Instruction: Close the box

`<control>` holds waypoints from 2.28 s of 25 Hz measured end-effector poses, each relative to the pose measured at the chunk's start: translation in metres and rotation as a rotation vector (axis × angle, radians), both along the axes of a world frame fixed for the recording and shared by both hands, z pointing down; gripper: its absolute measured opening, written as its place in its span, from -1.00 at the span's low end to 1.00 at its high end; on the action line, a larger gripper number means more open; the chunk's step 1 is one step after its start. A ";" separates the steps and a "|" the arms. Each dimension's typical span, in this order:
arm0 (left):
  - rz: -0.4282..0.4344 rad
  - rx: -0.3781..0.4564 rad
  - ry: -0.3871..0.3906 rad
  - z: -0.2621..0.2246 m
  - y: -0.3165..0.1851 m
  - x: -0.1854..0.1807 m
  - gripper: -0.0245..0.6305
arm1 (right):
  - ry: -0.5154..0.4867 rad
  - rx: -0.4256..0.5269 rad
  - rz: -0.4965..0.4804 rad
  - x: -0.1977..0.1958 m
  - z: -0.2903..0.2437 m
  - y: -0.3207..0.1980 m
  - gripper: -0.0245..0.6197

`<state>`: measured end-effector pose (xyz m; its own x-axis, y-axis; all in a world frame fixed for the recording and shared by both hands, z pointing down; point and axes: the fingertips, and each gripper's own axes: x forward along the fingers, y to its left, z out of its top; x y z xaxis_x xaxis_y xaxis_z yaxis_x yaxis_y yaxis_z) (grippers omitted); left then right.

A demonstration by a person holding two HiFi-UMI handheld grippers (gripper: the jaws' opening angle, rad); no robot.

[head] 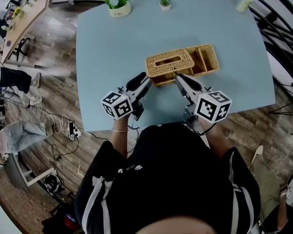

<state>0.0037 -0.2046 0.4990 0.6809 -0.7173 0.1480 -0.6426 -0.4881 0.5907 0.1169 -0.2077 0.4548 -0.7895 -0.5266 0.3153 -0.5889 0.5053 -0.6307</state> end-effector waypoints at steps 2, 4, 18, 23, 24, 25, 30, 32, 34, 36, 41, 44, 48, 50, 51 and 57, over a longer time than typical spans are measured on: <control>-0.003 -0.002 -0.002 0.001 0.001 0.000 -0.47 | 0.002 -0.004 -0.004 0.000 0.003 0.002 -0.84; -0.005 -0.005 -0.006 0.002 0.002 -0.001 -0.47 | 0.000 -0.009 -0.006 0.000 0.004 0.002 -0.84; -0.021 -0.028 -0.044 0.009 0.008 -0.001 -0.47 | 0.003 -0.035 -0.030 0.004 0.015 0.009 -0.84; -0.040 -0.047 -0.038 0.012 0.013 -0.006 -0.47 | 0.009 -0.045 -0.041 0.004 0.018 0.014 -0.84; -0.043 -0.050 -0.037 0.013 0.013 -0.007 -0.47 | 0.011 -0.047 -0.043 0.004 0.019 0.014 -0.84; -0.046 -0.052 -0.038 0.013 0.013 -0.007 -0.47 | 0.013 -0.049 -0.044 0.005 0.020 0.013 -0.84; -0.060 -0.058 -0.040 0.015 0.014 -0.011 -0.47 | 0.026 -0.060 -0.055 0.006 0.027 0.017 -0.84; -0.066 -0.054 -0.039 0.015 0.014 -0.013 -0.47 | 0.032 -0.061 -0.059 0.006 0.031 0.017 -0.84; -0.071 -0.050 -0.039 0.014 0.014 -0.015 -0.47 | 0.042 -0.061 -0.061 0.006 0.034 0.018 -0.84; -0.073 -0.045 -0.042 0.012 0.014 -0.015 -0.47 | 0.054 -0.062 -0.062 0.006 0.037 0.019 -0.84; -0.076 -0.035 -0.041 0.008 0.014 -0.015 -0.47 | 0.082 -0.067 -0.067 0.007 0.046 0.023 -0.84; -0.076 -0.032 -0.045 0.006 0.014 -0.015 -0.47 | 0.084 -0.073 -0.066 0.007 0.049 0.023 -0.84; -0.085 -0.029 -0.055 0.004 0.015 -0.015 -0.47 | 0.092 -0.078 -0.065 0.008 0.054 0.025 -0.84; -0.087 -0.024 -0.059 0.001 0.015 -0.015 -0.48 | 0.099 -0.080 -0.065 0.009 0.057 0.026 -0.84; -0.086 -0.020 -0.063 0.000 0.015 -0.015 -0.48 | 0.105 -0.080 -0.066 0.009 0.059 0.026 -0.84; -0.100 -0.002 -0.085 -0.007 0.011 -0.018 -0.57 | 0.138 -0.082 -0.063 0.010 0.068 0.026 -0.84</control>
